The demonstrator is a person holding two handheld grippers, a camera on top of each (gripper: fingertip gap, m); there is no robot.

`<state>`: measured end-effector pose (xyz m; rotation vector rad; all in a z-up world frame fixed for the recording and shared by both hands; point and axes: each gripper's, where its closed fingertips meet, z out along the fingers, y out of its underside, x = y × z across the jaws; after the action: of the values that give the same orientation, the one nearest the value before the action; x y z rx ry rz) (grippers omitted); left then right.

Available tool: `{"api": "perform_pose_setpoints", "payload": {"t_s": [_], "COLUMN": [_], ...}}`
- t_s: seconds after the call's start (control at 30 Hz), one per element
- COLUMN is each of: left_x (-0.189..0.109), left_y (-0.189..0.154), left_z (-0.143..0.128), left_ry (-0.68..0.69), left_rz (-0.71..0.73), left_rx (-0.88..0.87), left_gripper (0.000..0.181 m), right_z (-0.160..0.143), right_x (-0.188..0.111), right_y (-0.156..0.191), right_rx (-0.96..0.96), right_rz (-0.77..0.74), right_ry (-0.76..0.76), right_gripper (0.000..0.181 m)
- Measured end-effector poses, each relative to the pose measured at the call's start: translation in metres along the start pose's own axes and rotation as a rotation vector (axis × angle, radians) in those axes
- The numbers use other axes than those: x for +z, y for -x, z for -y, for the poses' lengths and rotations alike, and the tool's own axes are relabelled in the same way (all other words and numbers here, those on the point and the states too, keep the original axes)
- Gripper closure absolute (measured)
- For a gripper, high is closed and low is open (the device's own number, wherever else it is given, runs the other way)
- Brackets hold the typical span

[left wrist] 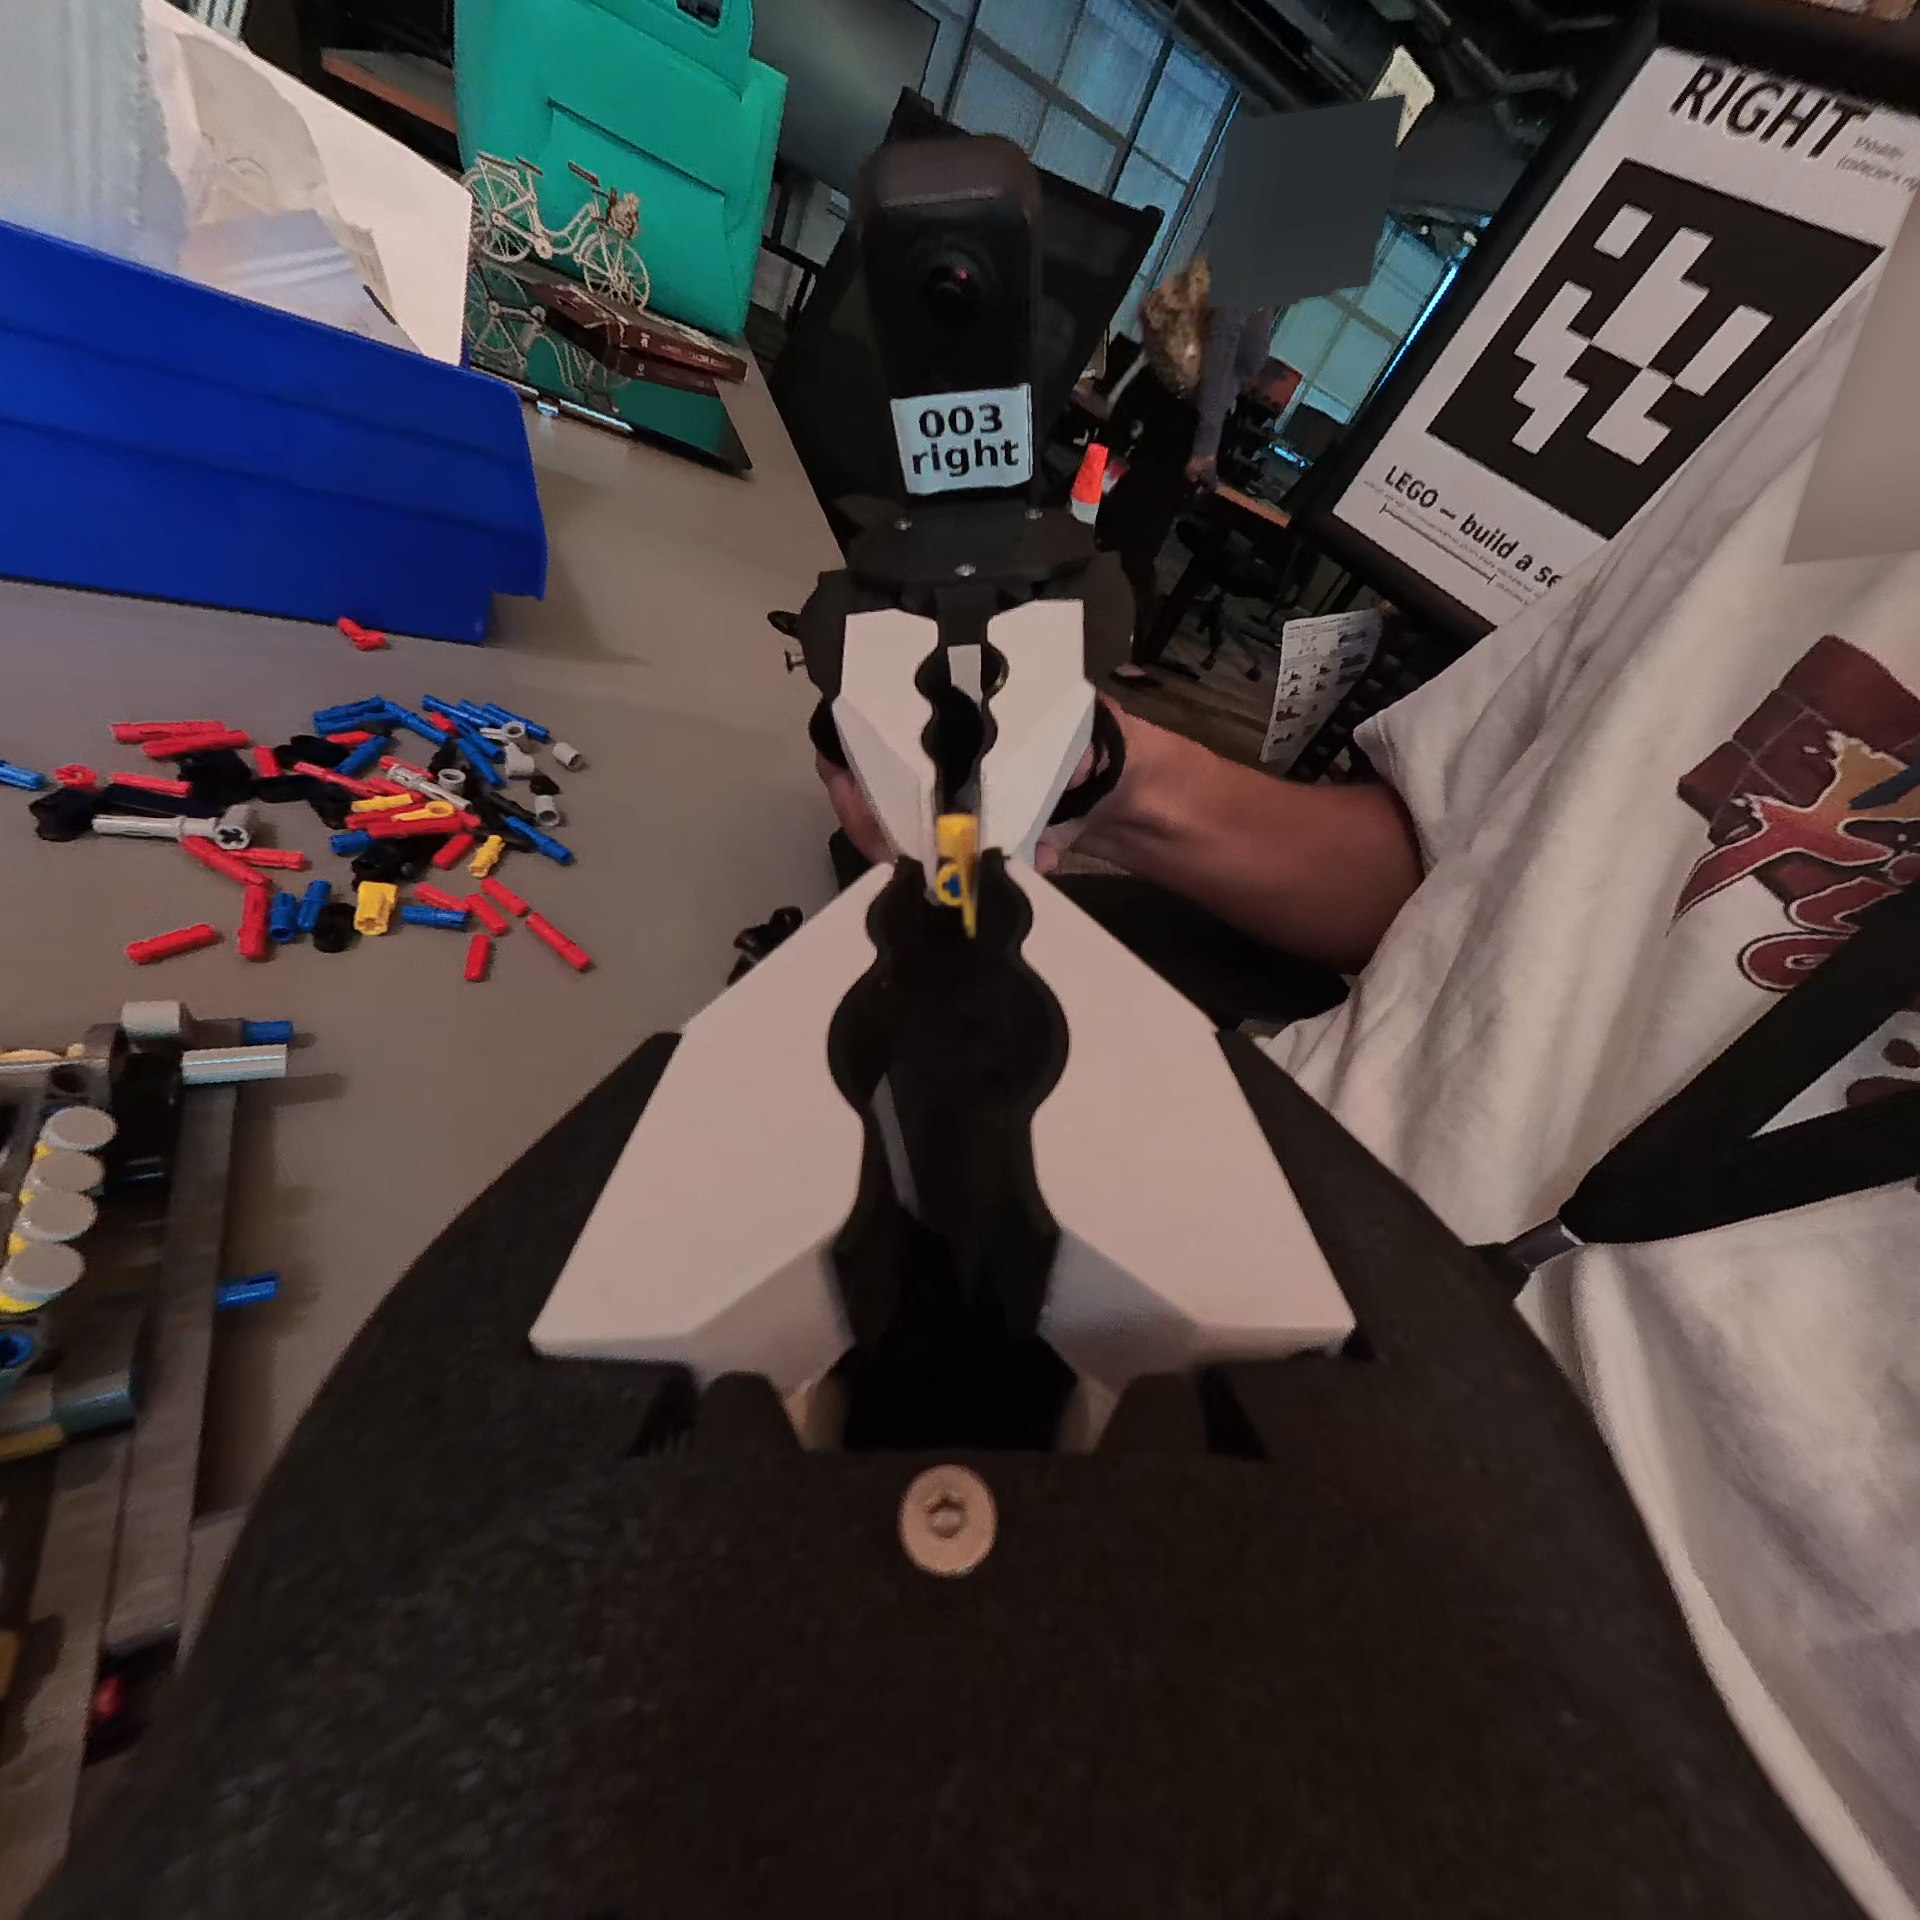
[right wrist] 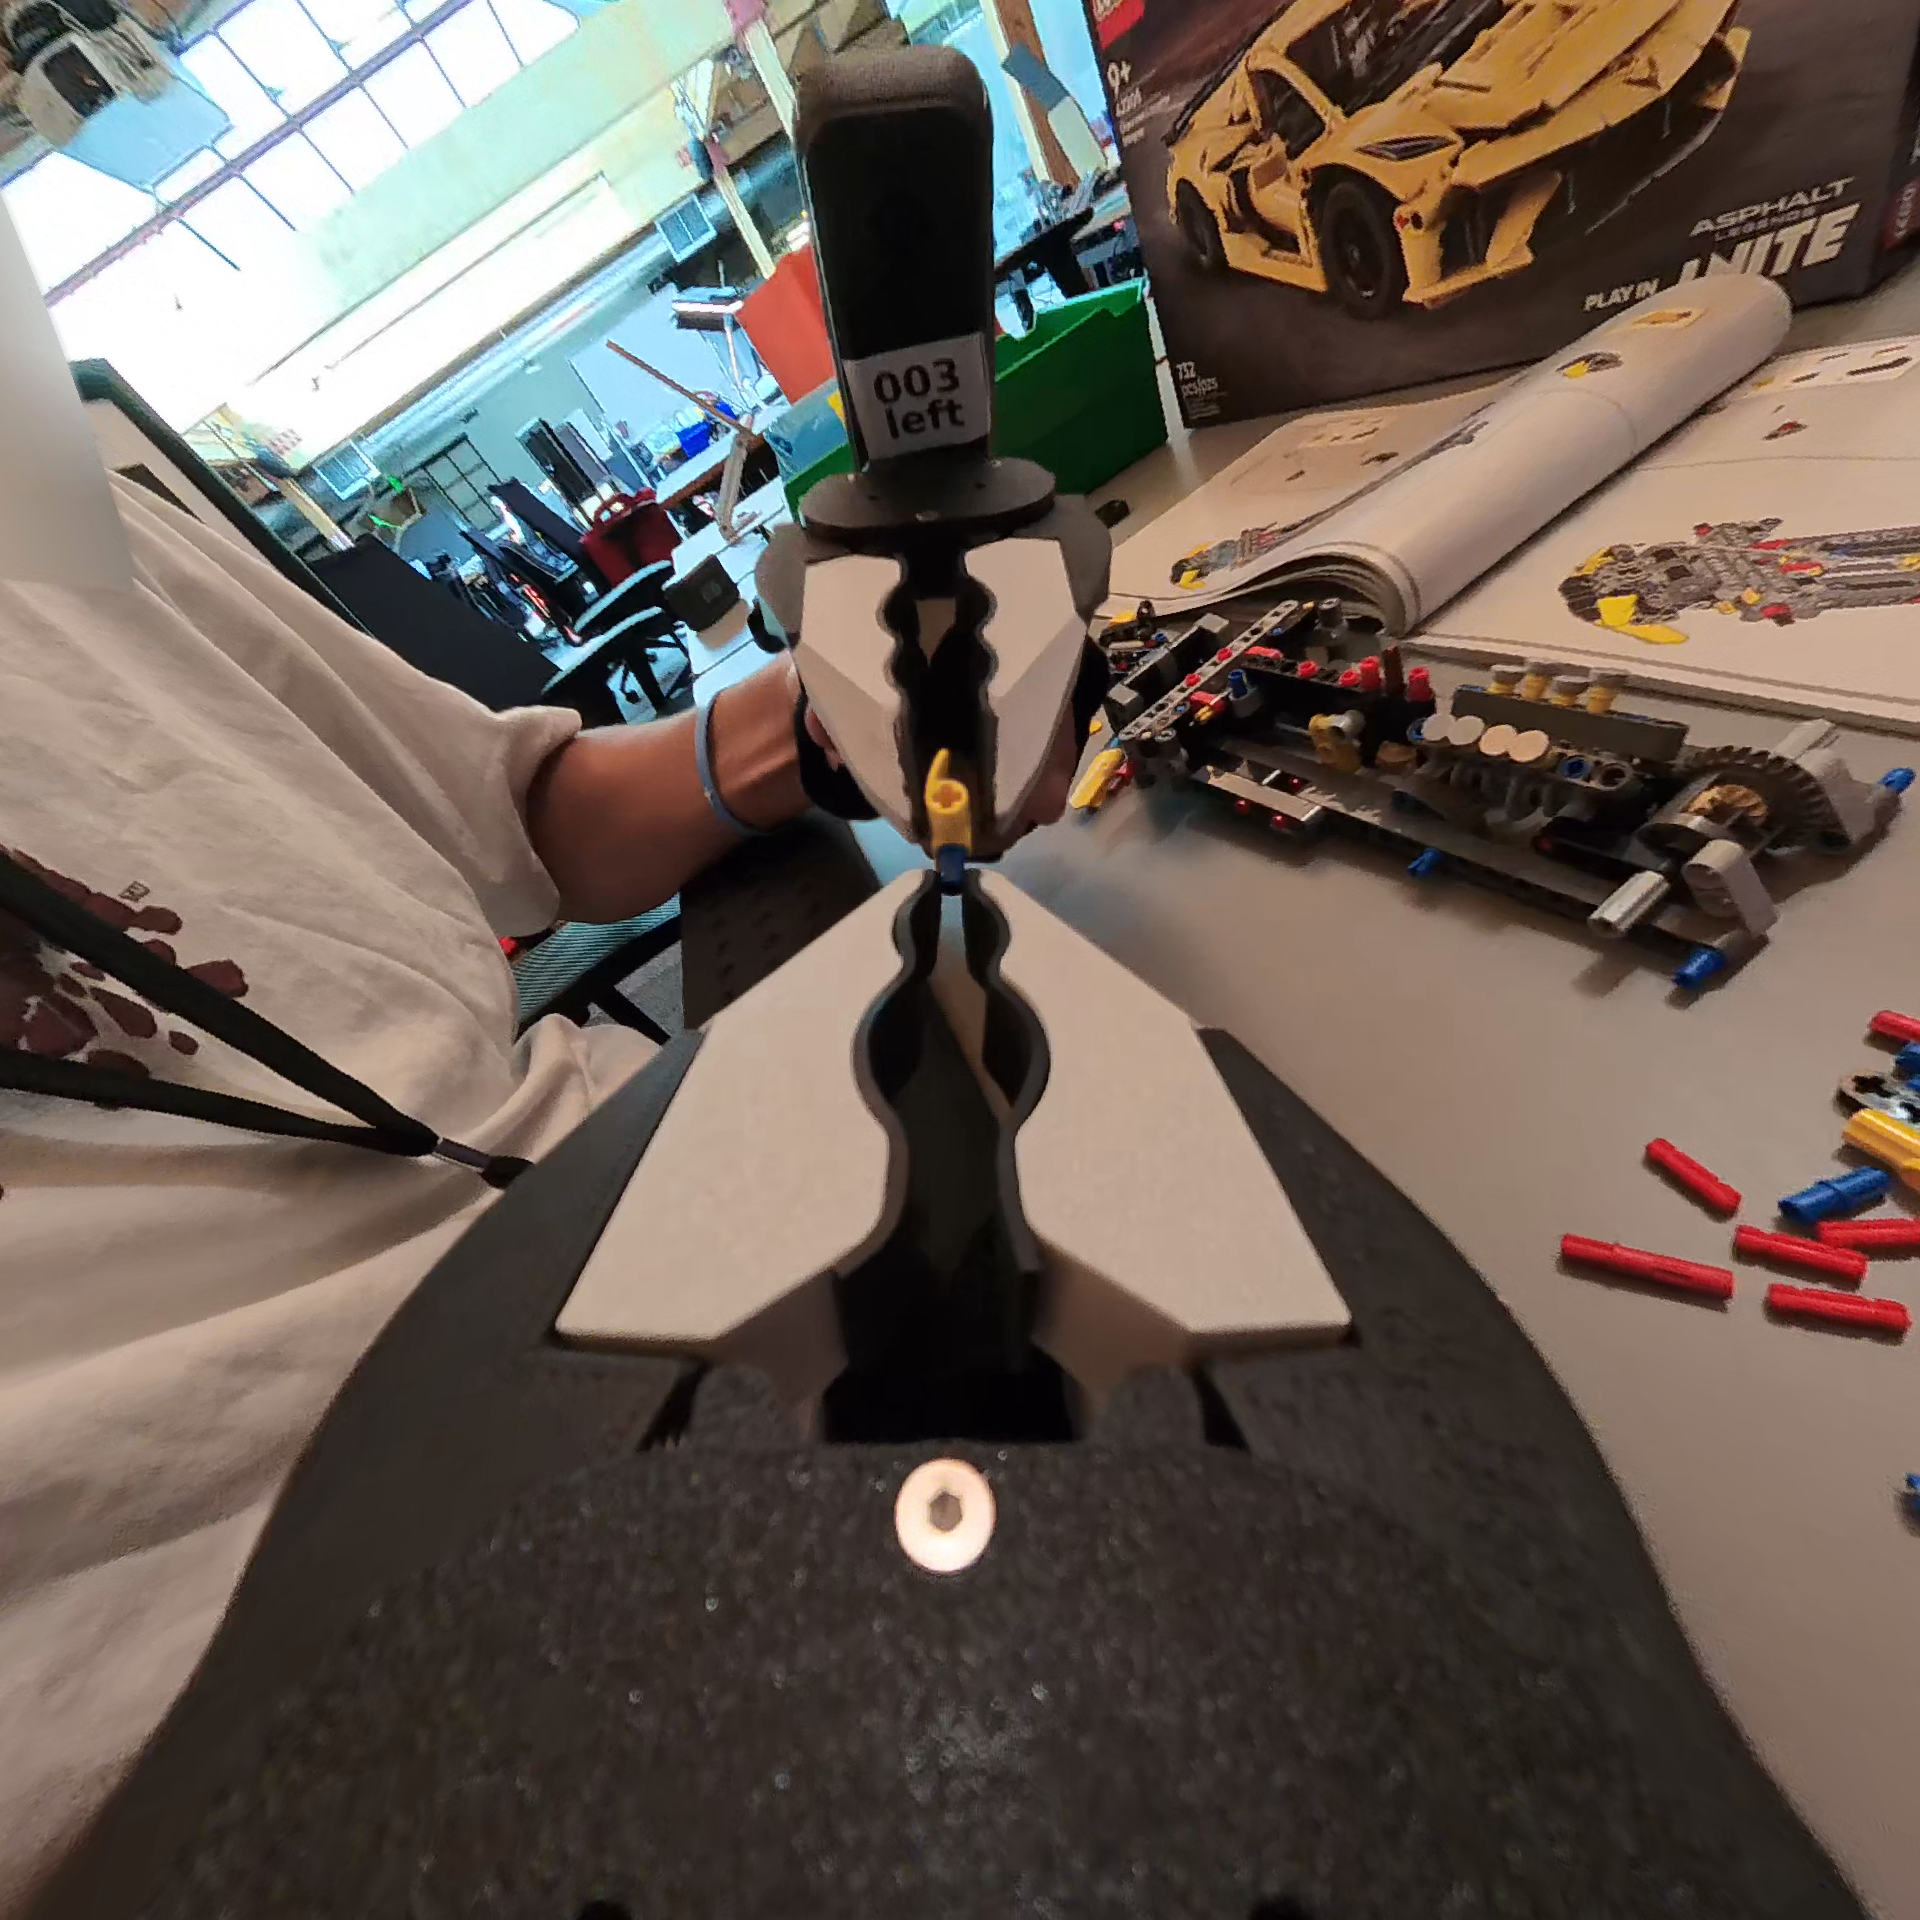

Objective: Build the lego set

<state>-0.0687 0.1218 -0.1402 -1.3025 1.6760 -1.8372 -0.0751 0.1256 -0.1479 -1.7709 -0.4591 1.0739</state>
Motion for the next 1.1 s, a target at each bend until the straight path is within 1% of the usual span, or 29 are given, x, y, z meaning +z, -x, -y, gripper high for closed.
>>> {"api": "perform_pose_setpoints", "payload": {"t_s": [0.23, 0.33, 0.37, 0.43, 0.5, 0.57, 0.6, 0.67, 0.77, 0.8, 0.9, 0.97, 1.03, 1.1], "left_x": [0.002, 0.002, 0.002, 0.000, -0.001, 0.000, 0.001, 0.002, 0.004, 0.005, 0.005, 0.006, 0.006, 0.006], "left_y": [-0.002, 0.001, 0.004, 0.012, 0.021, 0.030, 0.033, 0.037, 0.038, 0.038, 0.039, 0.039, 0.039, 0.039], "left_z": [-0.003, -0.002, -0.002, -0.004, -0.005, -0.010, -0.014, -0.019, -0.024, -0.025, -0.028, -0.028, -0.028, -0.028], "left_ry": [0.003, -0.005, -0.004, 0.004, 0.006, 0.026, 0.042, 0.066, 0.093, 0.097, 0.112, 0.110, 0.110, 0.112], "left_rz": [-0.016, 0.007, 0.023, 0.066, 0.112, 0.153, 0.164, 0.187, 0.195, 0.200, 0.206, 0.204, 0.200, 0.201], "left_rx": [-0.009, 0.004, 0.006, 0.003, -0.015, -0.037, -0.050, -0.055, -0.047, -0.048, -0.054, -0.059, -0.066, -0.069], "left_gripper": [0.176, 0.177, 0.176, 0.177, 0.177, 0.176, 0.176, 0.176, 0.176, 0.176, 0.176, 0.176, 0.176, 0.176], "right_z": [0.004, 0.007, 0.008, 0.012, 0.006, -0.017, -0.029, -0.048, -0.070, -0.075, -0.081, -0.085, -0.088, -0.087], "right_x": [0.000, -0.002, -0.006, -0.026, -0.054, -0.075, -0.082, -0.082, -0.079, -0.078, -0.071, -0.072, -0.070, -0.066], "right_y": [0.001, -0.002, -0.005, -0.023, -0.049, -0.066, -0.069, -0.065, -0.065, -0.066, -0.070, -0.074, -0.074, -0.075], "right_rx": [0.014, 0.029, 0.017, -0.048, -0.106, -0.135, -0.139, -0.127, -0.142, -0.146, -0.136, -0.140, -0.147, -0.158], "right_rz": [0.013, 0.012, -0.009, -0.134, -0.311, -0.442, -0.481, -0.494, -0.538, -0.553, -0.592, -0.633, -0.648, -0.652], "right_ry": [-0.030, -0.047, -0.045, -0.014, 0.112, 0.358, 0.477, 0.646, 0.834, 0.871, 0.904, 0.937, 0.944, 0.925], "right_gripper": [0.179, 0.178, 0.178, 0.177, 0.170, 0.158, 0.156, 0.155, 0.154, 0.152, 0.152, 0.152, 0.153, 0.158]}}
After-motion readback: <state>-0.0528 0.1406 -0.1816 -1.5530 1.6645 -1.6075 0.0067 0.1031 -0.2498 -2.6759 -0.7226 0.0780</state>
